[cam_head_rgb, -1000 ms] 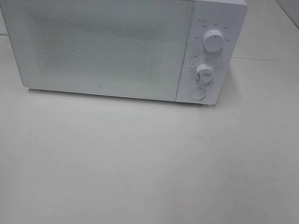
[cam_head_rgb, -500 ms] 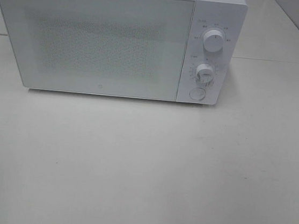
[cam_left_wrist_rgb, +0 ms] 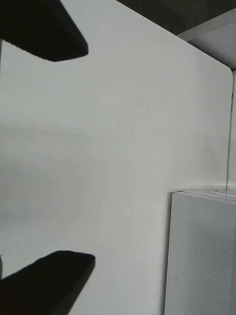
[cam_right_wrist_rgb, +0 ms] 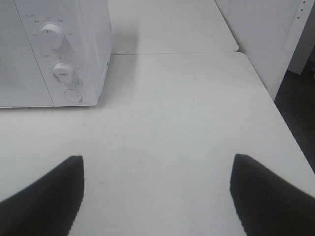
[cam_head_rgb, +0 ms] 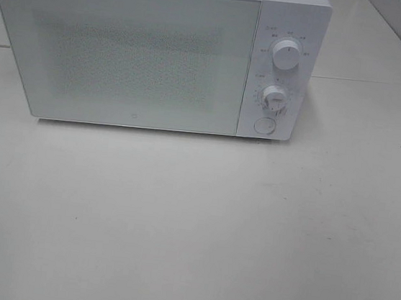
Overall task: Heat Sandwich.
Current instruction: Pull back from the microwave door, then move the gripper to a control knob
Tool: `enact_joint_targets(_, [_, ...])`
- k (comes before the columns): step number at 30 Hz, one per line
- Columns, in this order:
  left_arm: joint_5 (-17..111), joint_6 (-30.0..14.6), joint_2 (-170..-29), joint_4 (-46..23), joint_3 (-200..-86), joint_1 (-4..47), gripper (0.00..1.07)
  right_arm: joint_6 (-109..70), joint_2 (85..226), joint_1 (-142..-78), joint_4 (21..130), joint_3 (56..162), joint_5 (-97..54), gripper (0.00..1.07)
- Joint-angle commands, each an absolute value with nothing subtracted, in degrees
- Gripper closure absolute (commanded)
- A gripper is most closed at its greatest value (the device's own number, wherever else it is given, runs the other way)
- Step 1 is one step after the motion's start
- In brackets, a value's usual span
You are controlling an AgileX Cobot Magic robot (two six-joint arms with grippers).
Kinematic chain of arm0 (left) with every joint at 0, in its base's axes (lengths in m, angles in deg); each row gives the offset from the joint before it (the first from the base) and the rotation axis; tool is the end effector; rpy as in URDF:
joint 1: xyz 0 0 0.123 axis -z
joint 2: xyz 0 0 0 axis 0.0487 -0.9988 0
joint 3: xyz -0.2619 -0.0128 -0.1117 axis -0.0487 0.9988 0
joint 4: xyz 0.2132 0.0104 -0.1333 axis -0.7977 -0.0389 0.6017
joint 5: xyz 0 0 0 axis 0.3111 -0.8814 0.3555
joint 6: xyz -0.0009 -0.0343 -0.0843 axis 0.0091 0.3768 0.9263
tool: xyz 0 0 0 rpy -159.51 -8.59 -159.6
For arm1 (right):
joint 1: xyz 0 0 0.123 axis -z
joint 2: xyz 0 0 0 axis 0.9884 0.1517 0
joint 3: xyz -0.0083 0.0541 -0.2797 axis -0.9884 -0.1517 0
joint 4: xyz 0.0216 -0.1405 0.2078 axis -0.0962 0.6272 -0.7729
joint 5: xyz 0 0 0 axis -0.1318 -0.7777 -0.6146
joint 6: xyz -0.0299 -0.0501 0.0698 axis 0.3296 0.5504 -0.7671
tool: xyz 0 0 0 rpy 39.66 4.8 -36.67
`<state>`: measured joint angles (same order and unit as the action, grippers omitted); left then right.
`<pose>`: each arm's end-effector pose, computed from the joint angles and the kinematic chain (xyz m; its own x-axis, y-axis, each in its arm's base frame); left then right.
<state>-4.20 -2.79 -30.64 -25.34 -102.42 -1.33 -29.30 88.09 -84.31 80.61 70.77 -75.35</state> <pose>-0.0080 -0.0021 0.2802 -0.4516 -0.0615 -0.8901 -0.0700 0.9970 -0.0334 0.0033 -0.0059 0.2979 -0.2908 0.0191 -0.9566 0.0211 0.9997 0.0135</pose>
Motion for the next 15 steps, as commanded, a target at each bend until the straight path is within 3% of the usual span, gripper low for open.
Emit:
enact_joint_targets(1, [-3.68,-2.96,-29.09,-25.05,-102.36,-1.39,0.07,-29.30,91.87,-83.97,81.07,71.12,-71.91,0.28])
enact_joint_targets(15, [-3.68,-2.96,-29.09,-25.05,-102.36,-1.39,0.07,-29.58,111.58,-83.97,81.01,70.95,-54.04,0.30])
